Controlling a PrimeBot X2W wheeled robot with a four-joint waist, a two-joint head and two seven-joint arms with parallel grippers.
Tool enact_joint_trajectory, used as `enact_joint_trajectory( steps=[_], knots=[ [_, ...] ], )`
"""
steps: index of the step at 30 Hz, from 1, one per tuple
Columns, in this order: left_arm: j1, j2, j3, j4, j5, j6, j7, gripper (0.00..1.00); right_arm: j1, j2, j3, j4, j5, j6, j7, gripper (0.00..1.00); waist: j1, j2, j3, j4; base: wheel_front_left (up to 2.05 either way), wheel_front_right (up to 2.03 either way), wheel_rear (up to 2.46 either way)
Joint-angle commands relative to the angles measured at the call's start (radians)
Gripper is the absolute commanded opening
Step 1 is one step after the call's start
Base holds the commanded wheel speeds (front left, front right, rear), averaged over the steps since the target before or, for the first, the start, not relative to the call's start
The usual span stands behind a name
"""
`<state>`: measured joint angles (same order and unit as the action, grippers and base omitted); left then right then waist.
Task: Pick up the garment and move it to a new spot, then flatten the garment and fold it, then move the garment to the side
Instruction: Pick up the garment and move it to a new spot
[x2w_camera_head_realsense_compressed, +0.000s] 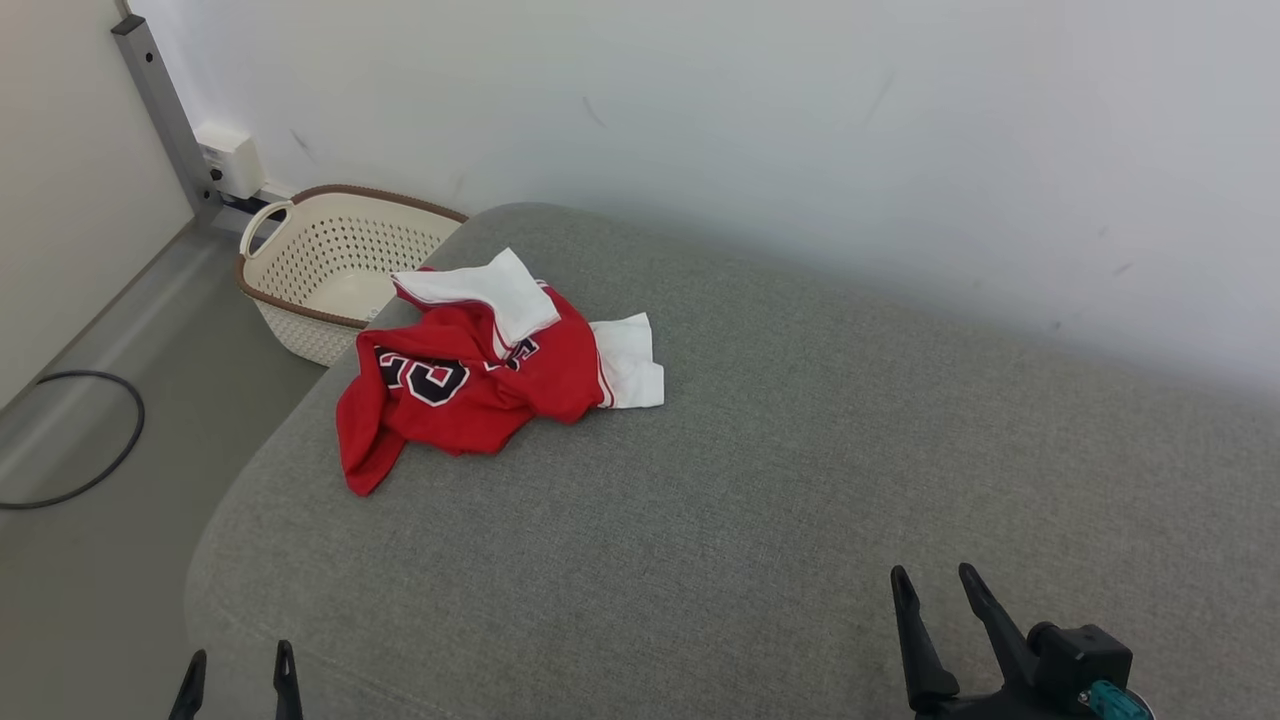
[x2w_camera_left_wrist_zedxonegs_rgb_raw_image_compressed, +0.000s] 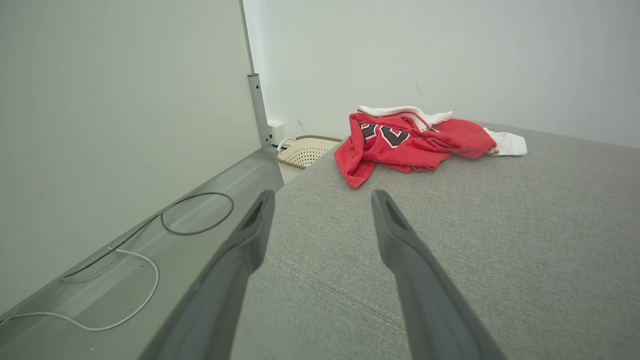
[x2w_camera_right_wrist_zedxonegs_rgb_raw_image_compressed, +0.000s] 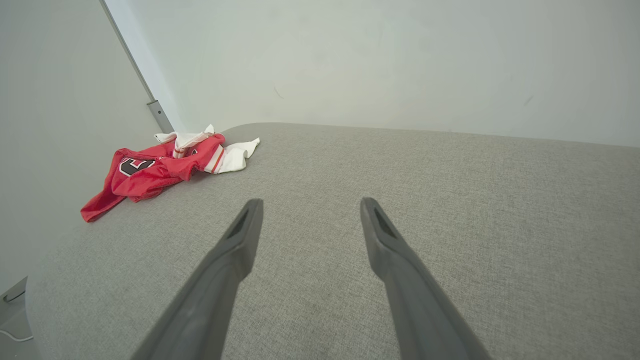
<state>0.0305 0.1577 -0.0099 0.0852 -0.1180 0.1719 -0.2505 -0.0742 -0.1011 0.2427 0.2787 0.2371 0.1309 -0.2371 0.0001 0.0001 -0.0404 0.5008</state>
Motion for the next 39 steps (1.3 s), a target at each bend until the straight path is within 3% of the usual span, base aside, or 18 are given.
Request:
enact_joint_trajectory(
  steps=[1, 11, 25, 39],
  knots=[
    [0.002, 0.004, -0.001, 0.001, -0.004, 0.000, -0.005, 1.00, -0.003, -0.006, 0.003, 0.002, 0.005, 0.000, -0.004, 1.00, -0.0001, -0.0001, -0.002, -0.002, 0.00, 0.00, 0.00],
    [-0.097, 0.022, -0.039, 0.037, -0.014, -0.048, 0.008, 1.00, 0.017, 0.000, -0.004, 0.002, 0.006, 0.000, -0.010, 1.00, -0.0001, -0.0001, -0.013, -0.028, 0.00, 0.00, 0.00],
    [-0.365, 0.078, -0.039, 0.114, -0.045, -0.108, 0.036, 1.00, -0.073, 0.024, 0.104, -0.008, 0.029, 0.000, -0.005, 1.00, -0.0001, -0.0001, 0.038, -0.220, 0.00, 0.00, 0.00],
    [-0.607, 0.158, 0.000, 0.303, -0.082, -0.146, 0.067, 1.00, -0.187, 0.007, 0.164, -0.005, 0.044, 0.000, -0.016, 1.00, -0.0001, -0.0001, 0.163, -0.413, 0.00, 0.00, 0.00]
  ],
)
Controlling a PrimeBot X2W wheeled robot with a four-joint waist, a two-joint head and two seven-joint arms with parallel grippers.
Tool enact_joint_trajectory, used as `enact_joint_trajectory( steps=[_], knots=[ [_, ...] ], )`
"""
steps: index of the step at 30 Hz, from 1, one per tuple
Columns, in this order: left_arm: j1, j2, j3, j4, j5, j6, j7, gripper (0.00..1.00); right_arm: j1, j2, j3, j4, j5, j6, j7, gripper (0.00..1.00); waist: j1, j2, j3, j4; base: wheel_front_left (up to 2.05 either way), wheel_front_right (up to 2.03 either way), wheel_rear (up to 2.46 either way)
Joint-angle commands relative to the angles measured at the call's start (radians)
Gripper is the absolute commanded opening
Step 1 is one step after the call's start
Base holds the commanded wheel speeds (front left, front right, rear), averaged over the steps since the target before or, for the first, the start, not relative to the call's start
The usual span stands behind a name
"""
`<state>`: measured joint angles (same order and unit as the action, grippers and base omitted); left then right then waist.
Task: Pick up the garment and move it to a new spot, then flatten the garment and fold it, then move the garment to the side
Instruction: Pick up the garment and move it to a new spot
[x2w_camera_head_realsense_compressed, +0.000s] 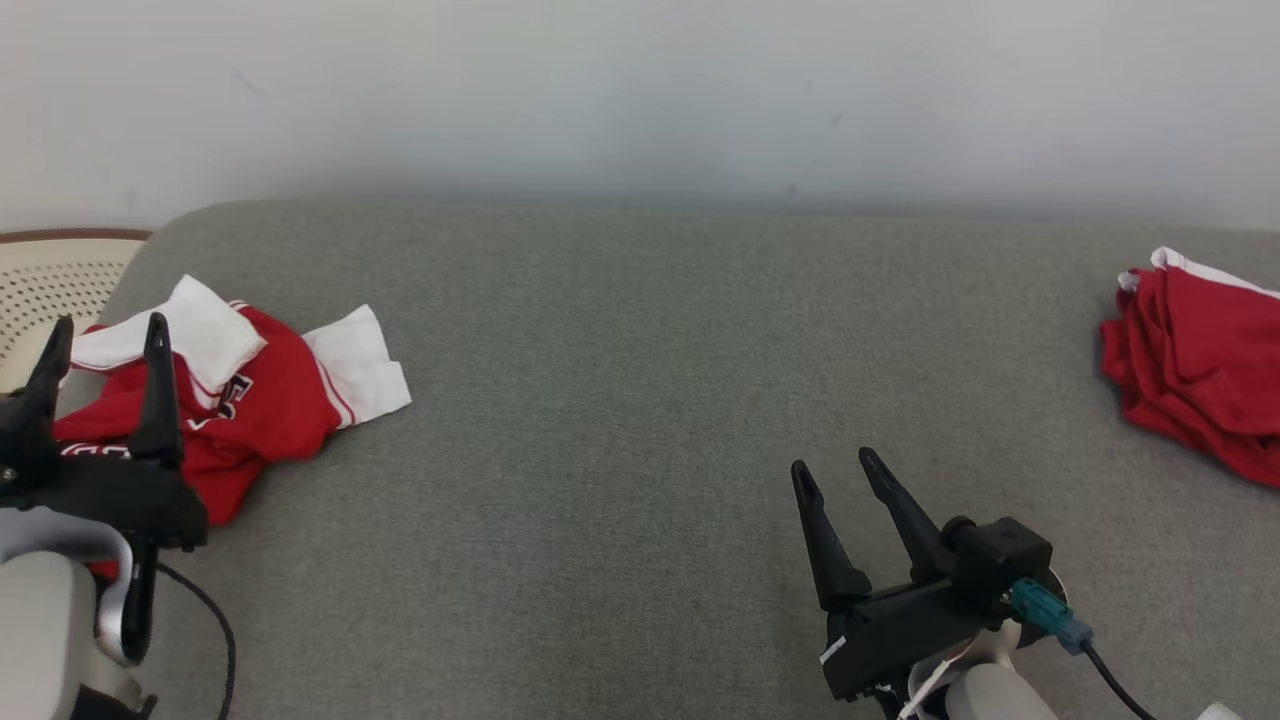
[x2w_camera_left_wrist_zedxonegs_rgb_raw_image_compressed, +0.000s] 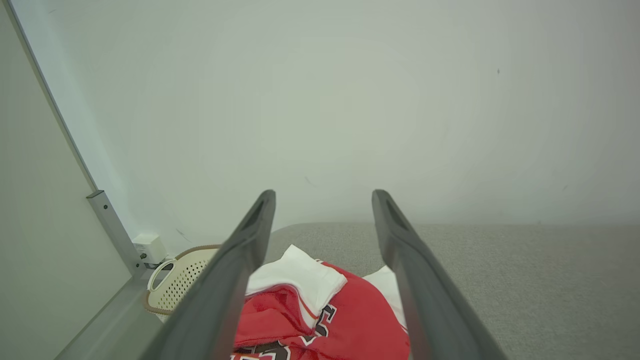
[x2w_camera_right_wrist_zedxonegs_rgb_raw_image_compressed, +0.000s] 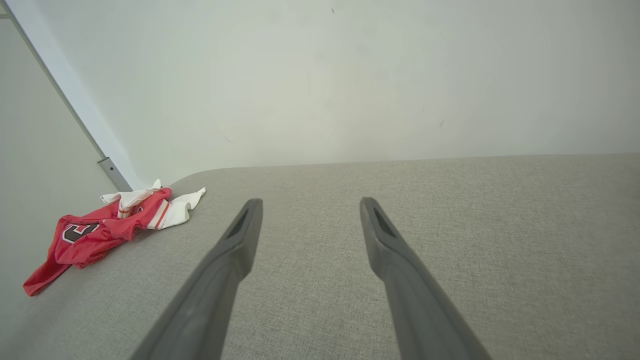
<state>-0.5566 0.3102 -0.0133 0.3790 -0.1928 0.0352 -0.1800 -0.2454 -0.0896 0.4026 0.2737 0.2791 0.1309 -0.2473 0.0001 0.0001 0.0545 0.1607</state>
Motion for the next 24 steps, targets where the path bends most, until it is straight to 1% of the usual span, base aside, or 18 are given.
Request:
enact_joint_trajectory(
  steps=[1, 5, 8, 9, 11, 12, 14, 15, 17, 19, 24],
  knots=[
    [-0.034, 0.013, 0.007, 0.025, -0.009, -0.008, 0.000, 1.00, -0.023, -0.007, 0.006, -0.001, 0.003, 0.000, -0.007, 1.00, -0.0001, -0.0001, 0.079, -0.085, 0.00, 0.00, 0.00],
    [-0.089, 0.038, 0.018, 0.095, -0.024, -0.021, 0.016, 1.00, -0.053, -0.015, 0.015, -0.004, 0.008, 0.000, -0.011, 1.00, -0.0001, -0.0001, 0.119, -0.126, 0.00, 0.00, 0.00],
    [-0.147, 0.073, 0.022, 0.172, -0.024, -0.025, 0.030, 1.00, -0.077, -0.021, 0.023, -0.006, 0.010, 0.000, -0.013, 1.00, -0.0001, -0.0001, 0.154, -0.164, 0.00, 0.00, 0.00],
    [-0.165, 0.075, 0.029, 0.188, -0.035, -0.029, 0.029, 1.00, -0.081, -0.021, 0.025, -0.008, 0.011, 0.000, -0.014, 1.00, -0.0001, -0.0001, 0.162, -0.173, 0.00, 0.00, 0.00],
    [-0.180, 0.079, 0.030, 0.208, -0.038, -0.030, 0.033, 1.00, -0.086, -0.022, 0.025, -0.008, 0.012, 0.000, -0.014, 1.00, -0.0001, -0.0001, 0.170, -0.181, 0.00, 0.00, 0.00],
    [-0.188, 0.091, 0.025, 0.229, -0.028, -0.029, 0.041, 1.00, -0.091, -0.024, 0.026, -0.007, 0.011, 0.000, -0.015, 1.00, -0.0001, -0.0001, 0.177, -0.190, 0.00, 0.00, 0.00],
    [-0.219, 0.100, 0.032, 0.265, -0.040, -0.032, 0.043, 1.00, -0.099, -0.026, 0.029, -0.008, 0.012, 0.000, -0.016, 1.00, -0.0001, -0.0001, 0.191, -0.205, 0.00, 0.00, 0.00],
    [-0.230, 0.114, 0.028, 0.285, -0.028, -0.029, 0.049, 1.00, -0.102, -0.026, 0.030, -0.008, 0.013, 0.000, -0.016, 1.00, -0.0001, -0.0001, 0.199, -0.214, 0.00, 0.00, 0.00],
    [-0.254, 0.120, 0.033, 0.322, -0.040, -0.033, 0.051, 1.00, -0.113, -0.027, 0.033, -0.007, 0.016, 0.000, -0.017, 1.00, -0.0001, -0.0001, 0.214, -0.229, 0.00, 0.00, 0.00],
    [-0.271, 0.141, 0.028, 0.364, -0.030, -0.034, 0.058, 1.00, -0.121, -0.027, 0.038, -0.006, 0.020, 0.000, -0.018, 1.00, -0.0001, -0.0001, 0.228, -0.244, 0.00, 0.00, 0.00],
    [-0.311, 0.172, 0.026, 0.468, -0.036, -0.041, 0.079, 1.00, -0.138, -0.023, 0.041, -0.003, 0.023, 0.000, -0.019, 1.00, -0.0001, -0.0001, 0.258, -0.274, 0.00, 0.00, 0.00]
  ],
)
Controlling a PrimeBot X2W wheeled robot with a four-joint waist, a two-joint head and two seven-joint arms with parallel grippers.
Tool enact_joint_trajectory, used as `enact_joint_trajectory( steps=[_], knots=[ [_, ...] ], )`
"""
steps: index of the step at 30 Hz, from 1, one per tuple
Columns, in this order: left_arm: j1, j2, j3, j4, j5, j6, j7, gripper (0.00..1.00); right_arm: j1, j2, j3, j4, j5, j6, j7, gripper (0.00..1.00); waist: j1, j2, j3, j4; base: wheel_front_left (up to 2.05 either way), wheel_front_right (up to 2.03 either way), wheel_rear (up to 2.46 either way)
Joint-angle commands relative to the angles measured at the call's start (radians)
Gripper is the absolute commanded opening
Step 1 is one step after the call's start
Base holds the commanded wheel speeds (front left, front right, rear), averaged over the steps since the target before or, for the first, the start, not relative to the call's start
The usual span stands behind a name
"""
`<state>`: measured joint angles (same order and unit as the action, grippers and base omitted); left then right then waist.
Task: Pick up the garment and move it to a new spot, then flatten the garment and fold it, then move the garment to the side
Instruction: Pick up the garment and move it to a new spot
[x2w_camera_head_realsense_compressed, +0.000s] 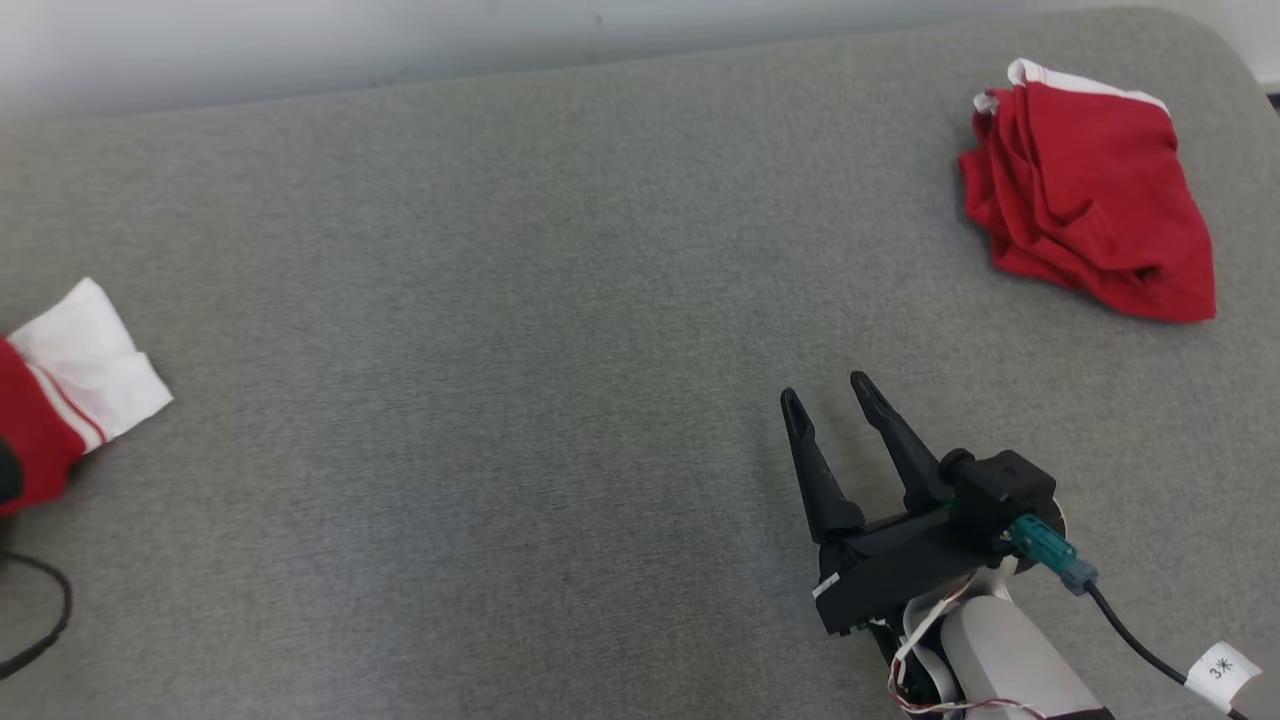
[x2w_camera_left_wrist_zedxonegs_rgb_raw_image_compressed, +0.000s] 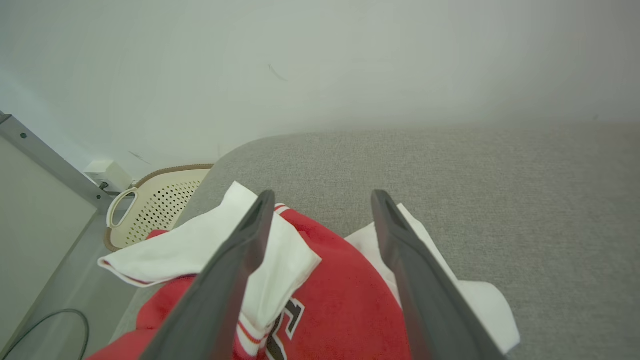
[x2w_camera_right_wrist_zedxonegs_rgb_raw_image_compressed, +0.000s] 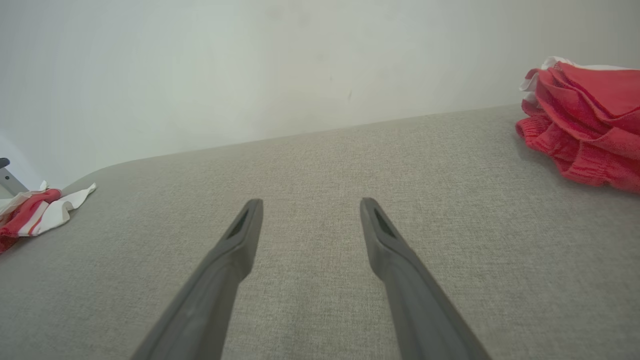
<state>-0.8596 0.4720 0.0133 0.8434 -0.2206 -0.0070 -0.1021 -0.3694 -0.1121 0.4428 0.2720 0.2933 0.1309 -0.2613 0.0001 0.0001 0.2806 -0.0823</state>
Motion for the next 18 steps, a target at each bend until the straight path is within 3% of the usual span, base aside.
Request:
enact_joint_trajectory(
  steps=[1, 18],
  knots=[
    [-0.013, 0.015, 0.000, 0.026, -0.010, -0.001, 0.006, 1.00, -0.016, -0.001, 0.001, -0.001, 0.009, 0.000, -0.006, 1.00, -0.0001, -0.0001, 0.036, -0.036, 0.00, 0.00, 0.00],
    [-0.071, 0.056, -0.034, 0.315, -0.014, -0.021, 0.164, 1.00, -0.029, -0.011, -0.008, -0.011, -0.002, 0.000, -0.005, 1.00, -0.0001, -0.0001, 0.085, -0.060, 0.00, 0.00, 0.00]
  ],
)
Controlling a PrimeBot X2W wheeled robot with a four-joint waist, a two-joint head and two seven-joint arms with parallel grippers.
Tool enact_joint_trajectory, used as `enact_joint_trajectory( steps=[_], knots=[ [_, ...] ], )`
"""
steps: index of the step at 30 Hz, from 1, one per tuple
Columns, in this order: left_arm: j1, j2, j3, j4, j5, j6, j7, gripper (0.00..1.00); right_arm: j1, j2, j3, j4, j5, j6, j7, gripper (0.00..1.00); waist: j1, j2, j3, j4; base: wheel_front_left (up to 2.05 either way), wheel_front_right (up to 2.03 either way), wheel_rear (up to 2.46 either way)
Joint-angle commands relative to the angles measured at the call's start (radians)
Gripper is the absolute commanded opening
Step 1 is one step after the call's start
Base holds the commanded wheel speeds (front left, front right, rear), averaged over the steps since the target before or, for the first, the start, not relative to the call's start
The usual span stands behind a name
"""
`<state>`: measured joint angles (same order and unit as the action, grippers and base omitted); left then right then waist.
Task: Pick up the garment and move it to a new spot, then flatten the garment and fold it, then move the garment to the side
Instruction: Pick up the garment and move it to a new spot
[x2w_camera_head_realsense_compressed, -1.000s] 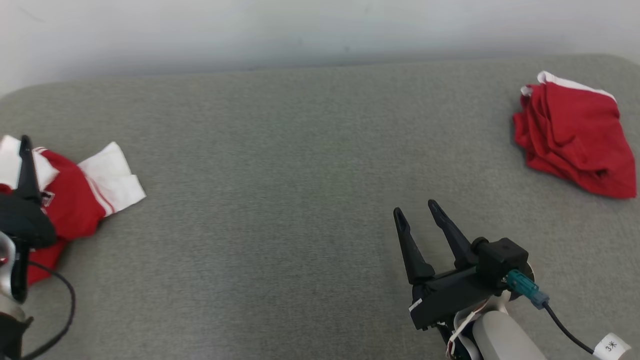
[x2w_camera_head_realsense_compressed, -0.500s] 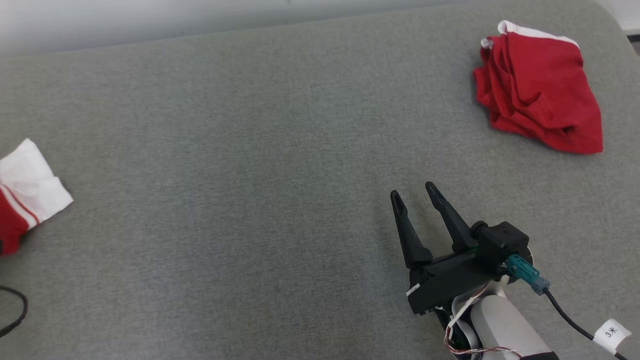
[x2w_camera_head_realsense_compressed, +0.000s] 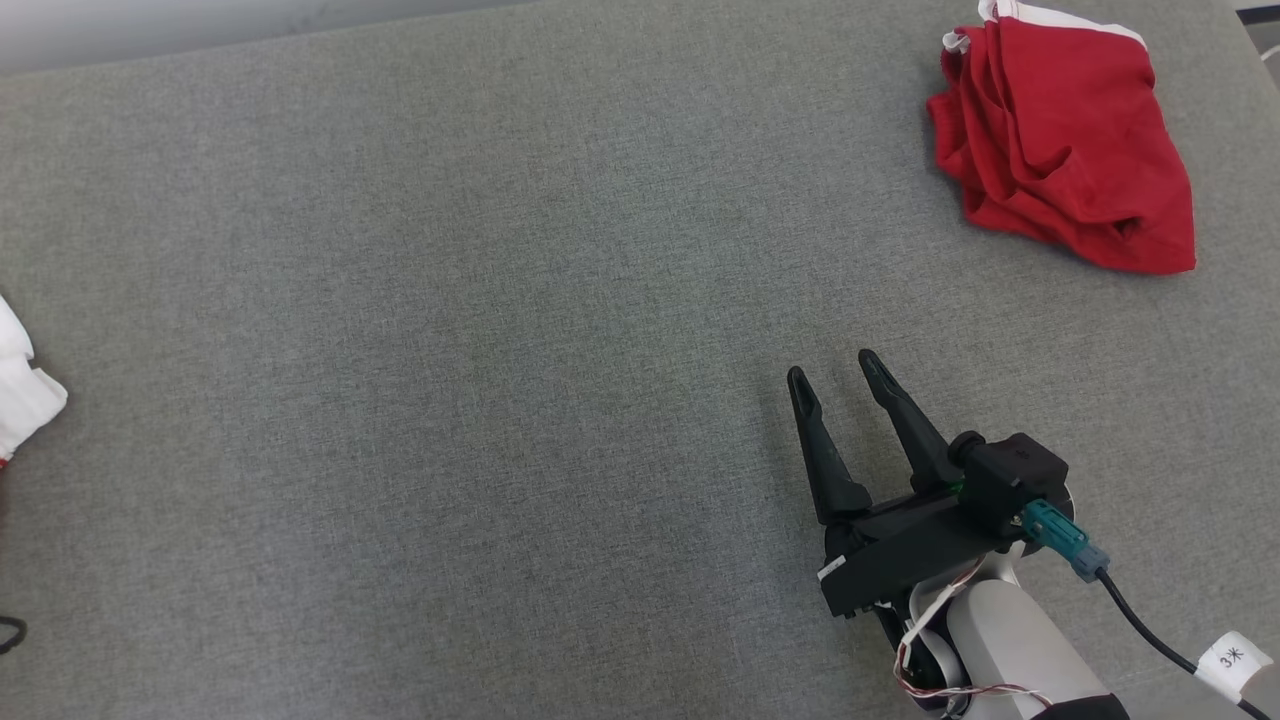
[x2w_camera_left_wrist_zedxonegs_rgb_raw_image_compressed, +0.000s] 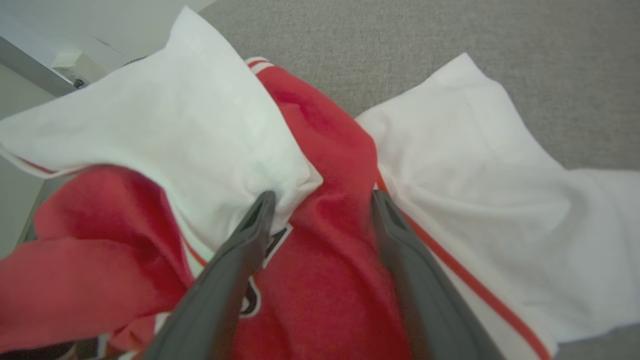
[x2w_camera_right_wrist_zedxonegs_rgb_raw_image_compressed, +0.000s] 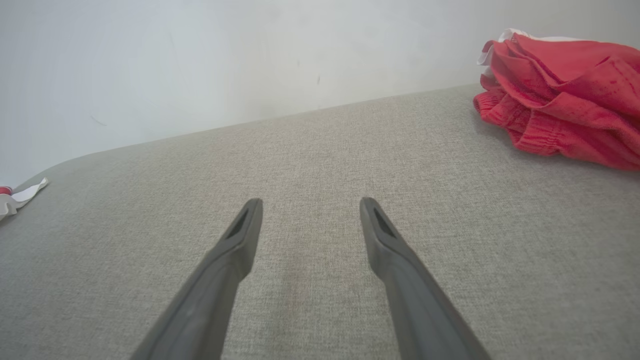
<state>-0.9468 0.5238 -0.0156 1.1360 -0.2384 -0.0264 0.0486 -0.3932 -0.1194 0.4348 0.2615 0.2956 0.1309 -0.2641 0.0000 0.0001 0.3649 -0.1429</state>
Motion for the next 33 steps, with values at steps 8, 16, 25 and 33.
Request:
enact_joint_trajectory(
  steps=[8, 16, 25, 33],
  knots=[
    [-0.029, -0.005, -0.028, 0.031, 0.012, -0.010, -0.054, 0.00, -0.002, 0.000, -0.005, 0.006, -0.006, 0.000, -0.002, 1.00, 0.0000, -0.0001, -0.016, 0.016, 0.00, 0.00, 0.00],
    [-0.056, -0.026, -0.050, 0.009, 0.013, -0.028, -0.139, 0.00, 0.018, 0.005, -0.005, 0.018, 0.002, 0.000, -0.002, 1.00, 0.0000, -0.0001, -0.072, 0.036, 0.00, 0.00, 0.00],
    [-0.101, -0.072, -0.113, -0.058, 0.035, -0.059, -0.216, 0.00, 0.042, 0.016, -0.011, 0.030, 0.004, 0.000, -0.002, 1.00, 0.0000, -0.0001, -0.145, 0.054, 0.00, 0.00, 0.00],
    [-0.138, -0.136, -0.196, -0.195, 0.053, -0.091, -0.225, 0.00, 0.062, 0.028, -0.023, 0.028, 0.009, 0.000, -0.002, 1.00, 0.0000, -0.0001, -0.179, 0.050, 0.00, 0.00, 0.00]
  ],
)
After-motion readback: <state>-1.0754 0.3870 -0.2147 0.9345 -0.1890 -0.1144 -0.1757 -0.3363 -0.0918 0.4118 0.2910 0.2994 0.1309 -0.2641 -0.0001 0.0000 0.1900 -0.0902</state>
